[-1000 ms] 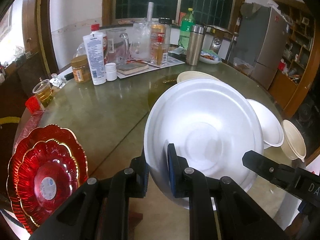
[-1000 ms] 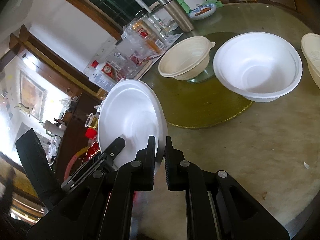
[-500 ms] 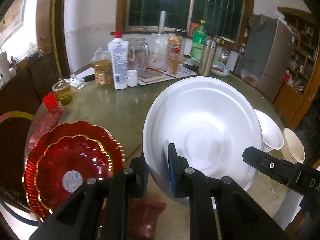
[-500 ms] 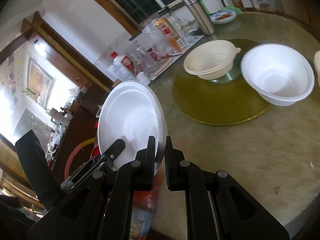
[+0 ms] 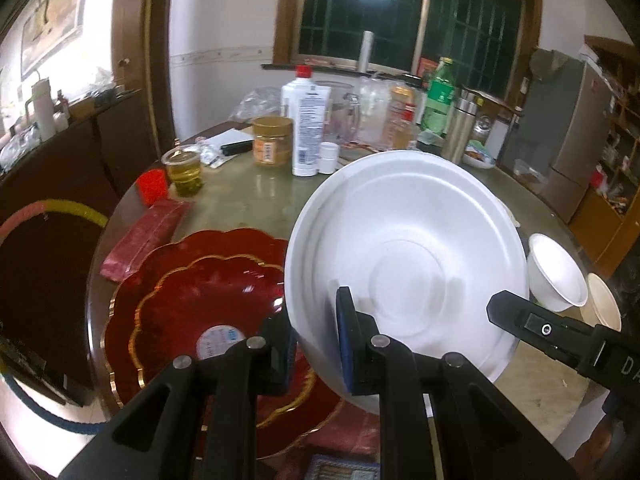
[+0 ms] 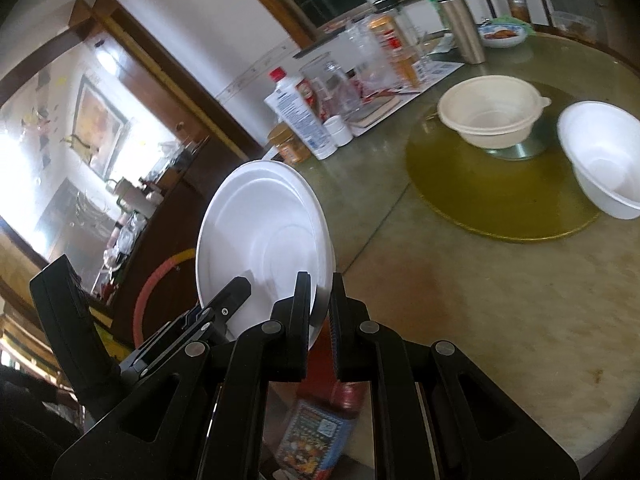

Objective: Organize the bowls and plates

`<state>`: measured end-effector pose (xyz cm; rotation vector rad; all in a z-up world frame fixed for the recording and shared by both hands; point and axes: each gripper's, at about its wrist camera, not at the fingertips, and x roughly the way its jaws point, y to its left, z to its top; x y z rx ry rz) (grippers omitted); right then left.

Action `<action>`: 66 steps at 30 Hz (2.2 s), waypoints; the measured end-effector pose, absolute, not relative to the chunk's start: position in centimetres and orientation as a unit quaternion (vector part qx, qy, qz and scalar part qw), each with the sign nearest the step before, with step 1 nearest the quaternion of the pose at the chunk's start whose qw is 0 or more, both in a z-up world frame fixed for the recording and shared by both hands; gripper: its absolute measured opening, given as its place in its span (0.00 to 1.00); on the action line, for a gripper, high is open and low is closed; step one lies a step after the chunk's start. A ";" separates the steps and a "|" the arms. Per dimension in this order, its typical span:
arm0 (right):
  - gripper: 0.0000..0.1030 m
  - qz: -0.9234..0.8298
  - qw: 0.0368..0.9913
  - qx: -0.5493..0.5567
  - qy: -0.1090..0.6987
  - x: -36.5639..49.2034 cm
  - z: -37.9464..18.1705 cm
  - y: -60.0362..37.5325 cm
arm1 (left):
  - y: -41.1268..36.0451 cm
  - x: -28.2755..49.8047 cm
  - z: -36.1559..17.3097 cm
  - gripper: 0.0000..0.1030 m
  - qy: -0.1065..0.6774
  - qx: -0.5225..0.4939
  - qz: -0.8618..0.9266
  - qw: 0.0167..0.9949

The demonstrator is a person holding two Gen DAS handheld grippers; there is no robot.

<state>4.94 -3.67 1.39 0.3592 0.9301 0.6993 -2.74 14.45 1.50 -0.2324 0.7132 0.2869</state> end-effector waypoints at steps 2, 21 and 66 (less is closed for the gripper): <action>0.08 0.335 0.818 0.163 0.439 4.9 1.4 -2.7 | 15.1 -3.2 1.4 0.16 0.346 -0.116 0.147 0.919; 0.08 0.381 0.788 0.121 0.468 4.4 0.0 4.3 | 20.3 -5.9 0.0 0.17 0.356 -0.136 0.212 0.900; 0.09 0.372 0.763 0.077 0.523 5.3 -3.4 8.2 | 22.4 -5.9 -3.3 0.18 0.402 -0.148 0.240 0.871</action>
